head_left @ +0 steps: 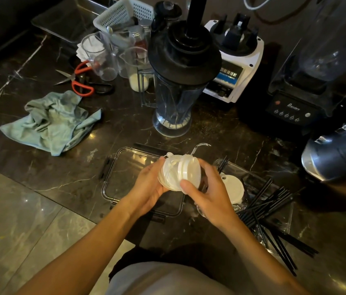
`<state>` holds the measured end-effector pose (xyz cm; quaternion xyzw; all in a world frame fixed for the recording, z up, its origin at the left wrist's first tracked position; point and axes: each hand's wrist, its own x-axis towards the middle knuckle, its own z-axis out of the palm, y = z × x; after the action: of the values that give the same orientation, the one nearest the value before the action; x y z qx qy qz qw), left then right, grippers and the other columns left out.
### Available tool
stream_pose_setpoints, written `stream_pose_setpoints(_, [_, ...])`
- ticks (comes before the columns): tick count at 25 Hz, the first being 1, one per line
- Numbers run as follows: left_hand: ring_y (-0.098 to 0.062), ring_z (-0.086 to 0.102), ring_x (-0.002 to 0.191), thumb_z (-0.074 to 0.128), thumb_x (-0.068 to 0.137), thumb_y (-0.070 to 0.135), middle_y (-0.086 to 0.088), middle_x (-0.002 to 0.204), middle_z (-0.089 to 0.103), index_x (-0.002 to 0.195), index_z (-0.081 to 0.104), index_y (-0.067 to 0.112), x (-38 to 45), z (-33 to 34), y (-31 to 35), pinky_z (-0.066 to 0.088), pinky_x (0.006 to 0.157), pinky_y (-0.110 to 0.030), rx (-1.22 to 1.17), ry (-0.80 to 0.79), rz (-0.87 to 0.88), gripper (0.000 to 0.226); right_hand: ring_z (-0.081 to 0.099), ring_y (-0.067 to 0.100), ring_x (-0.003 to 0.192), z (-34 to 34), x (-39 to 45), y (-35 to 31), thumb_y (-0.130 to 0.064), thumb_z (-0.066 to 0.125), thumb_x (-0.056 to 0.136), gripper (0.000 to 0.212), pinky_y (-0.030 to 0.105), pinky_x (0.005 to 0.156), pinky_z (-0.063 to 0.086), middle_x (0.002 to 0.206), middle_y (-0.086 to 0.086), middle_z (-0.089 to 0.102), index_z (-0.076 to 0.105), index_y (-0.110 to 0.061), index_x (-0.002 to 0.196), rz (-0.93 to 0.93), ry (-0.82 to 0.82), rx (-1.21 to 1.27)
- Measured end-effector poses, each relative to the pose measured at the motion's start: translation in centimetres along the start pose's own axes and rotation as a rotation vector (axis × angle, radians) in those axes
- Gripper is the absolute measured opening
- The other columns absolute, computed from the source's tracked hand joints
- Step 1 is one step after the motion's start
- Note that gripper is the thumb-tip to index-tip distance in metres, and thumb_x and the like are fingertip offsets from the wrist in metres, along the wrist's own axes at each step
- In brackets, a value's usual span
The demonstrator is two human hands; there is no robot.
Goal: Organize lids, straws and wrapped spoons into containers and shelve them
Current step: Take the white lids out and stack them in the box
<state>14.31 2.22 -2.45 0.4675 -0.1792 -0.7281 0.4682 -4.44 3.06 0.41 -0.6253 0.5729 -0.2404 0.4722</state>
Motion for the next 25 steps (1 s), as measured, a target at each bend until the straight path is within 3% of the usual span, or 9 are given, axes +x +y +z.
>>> stream_pose_setpoints(4, [-0.036,0.07,0.111,0.044,0.109,0.035,-0.024,0.125,0.071,0.13,0.067,0.002,0.4,0.3,-0.3,0.063,0.083,-0.04,0.053,0.016,0.017,0.045,0.041,-0.014,0.127,-0.4,-0.5,0.6,-0.052,0.082,0.078,0.082,0.005,0.095,0.042,0.139,-0.023,0.041,0.036,-0.048,0.146,-0.025,0.008,-0.02])
stream_pose_setpoints(8, [-0.032,0.073,0.103,0.052,0.102,0.039,-0.022,0.12,0.074,0.121,0.073,0.008,0.4,0.9,-0.3,0.061,0.086,-0.042,0.035,0.019,0.028,0.043,0.036,-0.014,0.131,-0.5,-0.6,1.1,-0.047,0.083,0.077,0.095,0.022,0.098,0.05,0.138,-0.027,0.034,0.029,-0.043,0.154,-0.082,0.038,-0.127])
stream_pose_setpoints(12, [-0.028,0.075,0.098,0.046,0.108,0.034,-0.016,0.111,0.077,0.115,0.075,0.01,0.5,1.5,-0.4,0.062,0.082,-0.038,0.041,0.068,0.045,0.038,0.031,-0.018,0.129,-0.5,-0.9,1.1,-0.04,0.085,0.078,0.103,0.008,0.092,0.04,0.144,-0.021,0.029,0.02,-0.04,0.158,-0.177,0.056,-0.305])
stream_pose_setpoints(15, [-0.032,0.073,0.104,0.045,0.108,0.034,-0.018,0.116,0.076,0.123,0.07,0.004,0.7,1.6,-0.3,0.063,0.083,-0.037,0.025,0.088,0.055,0.042,0.038,0.005,0.134,-0.4,-1.0,1.3,-0.042,0.083,0.078,0.103,0.027,0.093,0.053,0.15,-0.008,0.03,0.017,-0.04,0.158,-0.236,0.09,-0.397])
stream_pose_setpoints(17, [-0.037,0.07,0.113,0.042,0.108,0.038,-0.021,0.123,0.073,0.13,0.066,0.003,0.8,1.5,-0.3,0.062,0.089,-0.04,0.003,0.06,0.045,0.049,0.04,0.009,0.132,-0.5,-1.2,1.3,-0.044,0.082,0.079,0.101,0.032,0.091,0.056,0.149,-0.006,0.031,0.017,-0.041,0.156,-0.233,0.08,-0.44])
stream_pose_setpoints(20, [-0.037,0.067,0.118,0.044,0.106,0.041,-0.025,0.131,0.068,0.135,0.064,0.003,0.8,1.3,-0.3,0.056,0.097,-0.046,-0.019,-0.035,0.029,0.052,0.038,0.001,0.128,-0.7,-1.5,1.2,-0.045,0.083,0.078,0.104,0.02,0.092,0.048,0.146,-0.008,0.032,0.017,-0.039,0.158,-0.193,0.057,-0.419])
stream_pose_setpoints(22, [-0.036,0.067,0.113,0.052,0.105,0.031,-0.028,0.132,0.066,0.134,0.065,0.002,1.0,1.4,-0.4,0.058,0.091,-0.044,-0.022,-0.043,0.052,0.043,0.032,-0.008,0.123,-0.9,-1.6,1.2,-0.045,0.084,0.078,0.104,0.009,0.088,0.038,0.142,-0.013,0.032,0.019,-0.035,0.16,-0.166,0.069,-0.392])
stream_pose_setpoints(25, [-0.03,0.072,0.101,0.059,0.102,0.023,-0.024,0.124,0.072,0.13,0.068,0.002,1.1,1.6,-0.4,0.063,0.08,-0.039,0.037,-0.017,0.067,0.036,0.027,-0.013,0.118,-1.2,-1.5,0.8,-0.051,0.08,0.081,0.102,0.012,0.087,0.037,0.139,-0.019,0.024,0.019,-0.036,0.16,-0.093,0.046,-0.373])
